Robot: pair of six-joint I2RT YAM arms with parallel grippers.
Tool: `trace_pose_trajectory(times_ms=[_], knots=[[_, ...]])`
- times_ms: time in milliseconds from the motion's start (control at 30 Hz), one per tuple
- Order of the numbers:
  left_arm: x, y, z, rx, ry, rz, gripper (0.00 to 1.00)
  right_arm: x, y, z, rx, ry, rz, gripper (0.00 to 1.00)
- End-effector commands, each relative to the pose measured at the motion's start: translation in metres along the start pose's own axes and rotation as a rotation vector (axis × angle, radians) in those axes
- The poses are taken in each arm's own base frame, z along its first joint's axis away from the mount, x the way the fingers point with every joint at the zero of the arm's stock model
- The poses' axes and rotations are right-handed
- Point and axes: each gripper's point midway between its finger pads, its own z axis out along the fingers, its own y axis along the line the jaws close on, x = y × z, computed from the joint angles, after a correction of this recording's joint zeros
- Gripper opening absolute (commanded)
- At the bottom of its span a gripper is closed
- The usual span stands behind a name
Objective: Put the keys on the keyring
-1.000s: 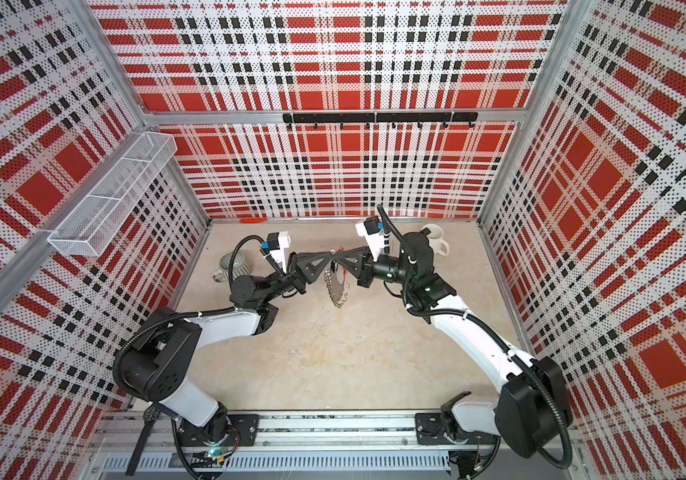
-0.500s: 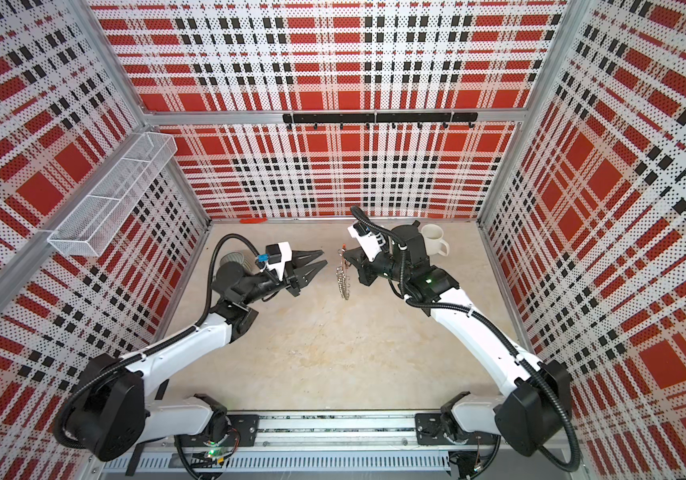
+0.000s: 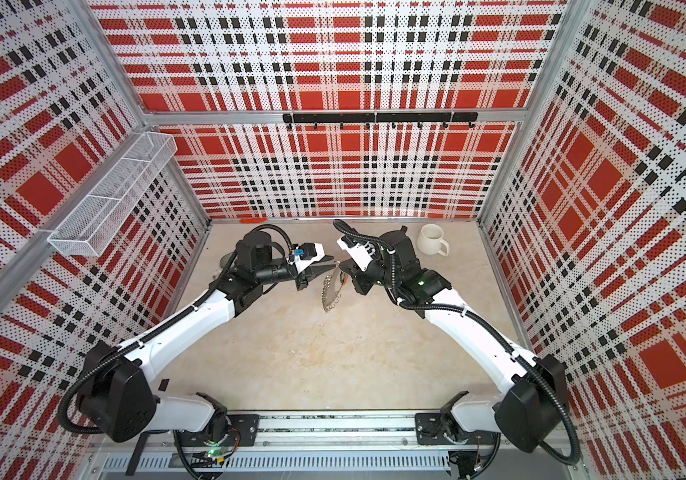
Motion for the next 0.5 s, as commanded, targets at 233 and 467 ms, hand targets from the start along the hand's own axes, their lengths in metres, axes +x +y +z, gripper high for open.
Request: trace_pose_trajectory(times_ms=[233, 467], knots=[[-0.0182, -0.0026, 0.0011, 0.038, -0.04, 0.036, 0.28, -0.019, 0.0081, -0.004, -0.021, -0.048, -0.053, 0.0], [-0.0164, -0.0047, 0.0032, 0.052, -0.04, 0.029, 0.26, -0.0193, 0.0097, -0.0044, -0.022, -0.048, -0.056, 0.0]])
